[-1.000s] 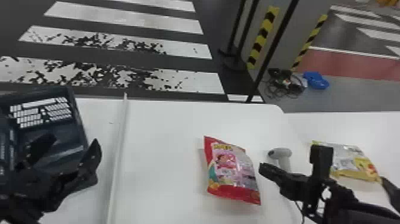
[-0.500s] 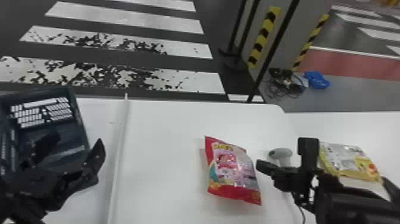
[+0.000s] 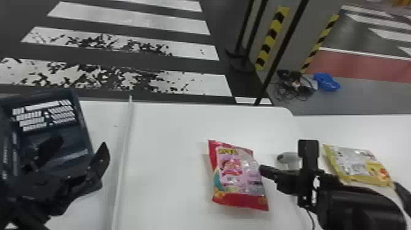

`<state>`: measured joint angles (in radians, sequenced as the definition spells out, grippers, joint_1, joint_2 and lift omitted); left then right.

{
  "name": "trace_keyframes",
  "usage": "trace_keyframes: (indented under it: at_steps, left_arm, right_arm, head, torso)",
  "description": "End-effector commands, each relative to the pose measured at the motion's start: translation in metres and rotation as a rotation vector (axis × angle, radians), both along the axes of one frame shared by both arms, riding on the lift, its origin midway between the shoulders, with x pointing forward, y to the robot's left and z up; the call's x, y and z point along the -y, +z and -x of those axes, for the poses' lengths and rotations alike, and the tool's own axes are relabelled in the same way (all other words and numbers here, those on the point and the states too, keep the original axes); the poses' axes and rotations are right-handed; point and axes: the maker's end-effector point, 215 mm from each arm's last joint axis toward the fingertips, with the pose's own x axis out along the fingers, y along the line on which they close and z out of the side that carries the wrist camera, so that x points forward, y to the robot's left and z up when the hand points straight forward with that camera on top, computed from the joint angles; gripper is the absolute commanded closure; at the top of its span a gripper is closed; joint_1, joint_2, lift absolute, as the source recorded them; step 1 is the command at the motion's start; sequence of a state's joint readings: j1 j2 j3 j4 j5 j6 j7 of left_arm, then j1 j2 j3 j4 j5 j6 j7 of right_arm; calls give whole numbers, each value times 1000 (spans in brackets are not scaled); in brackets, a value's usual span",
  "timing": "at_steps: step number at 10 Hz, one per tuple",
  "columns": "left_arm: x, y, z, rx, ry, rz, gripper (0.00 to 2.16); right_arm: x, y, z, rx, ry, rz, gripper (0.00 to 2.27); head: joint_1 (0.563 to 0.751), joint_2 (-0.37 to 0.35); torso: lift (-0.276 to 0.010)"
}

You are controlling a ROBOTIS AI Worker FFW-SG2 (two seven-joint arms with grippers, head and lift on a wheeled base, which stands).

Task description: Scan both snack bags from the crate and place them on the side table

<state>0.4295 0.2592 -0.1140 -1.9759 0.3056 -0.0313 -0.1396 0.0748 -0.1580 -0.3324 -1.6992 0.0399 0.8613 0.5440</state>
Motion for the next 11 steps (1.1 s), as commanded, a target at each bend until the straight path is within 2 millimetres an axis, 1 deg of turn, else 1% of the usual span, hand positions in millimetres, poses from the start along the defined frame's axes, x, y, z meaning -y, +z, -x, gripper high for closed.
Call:
trace_keyframes:
  at_steps: [1,4,9,10,11]
  left_arm:
    - [1,0,0,-1,-1,1,83]
    - [-1,-1,0,-2,-3,0,83]
    - [-1,-1,-1,-2,-3,1,83]
    - [-1,-1,-1,-2,-3,0,83]
    - [-1,-2,-1,-4,-3,1,83]
  right_arm:
    - [0,1,-5,6,1,-3,2263]
    - [3,2,-11,23,3,6,2263]
    - [-3,3,-18,28,13,2,2263]
    - [-2,4,-19,32,13,8,2263]
    - [5,10,-22,55,0,21,2263]
  head:
    - [695,-242]
    - [695,-241]
    - [695,-234]
    - [695,-232]
    - [695,-232]
  torso:
    - [-95]
    - [-95]
    - [-95]
    - [-95]
    - [-95]
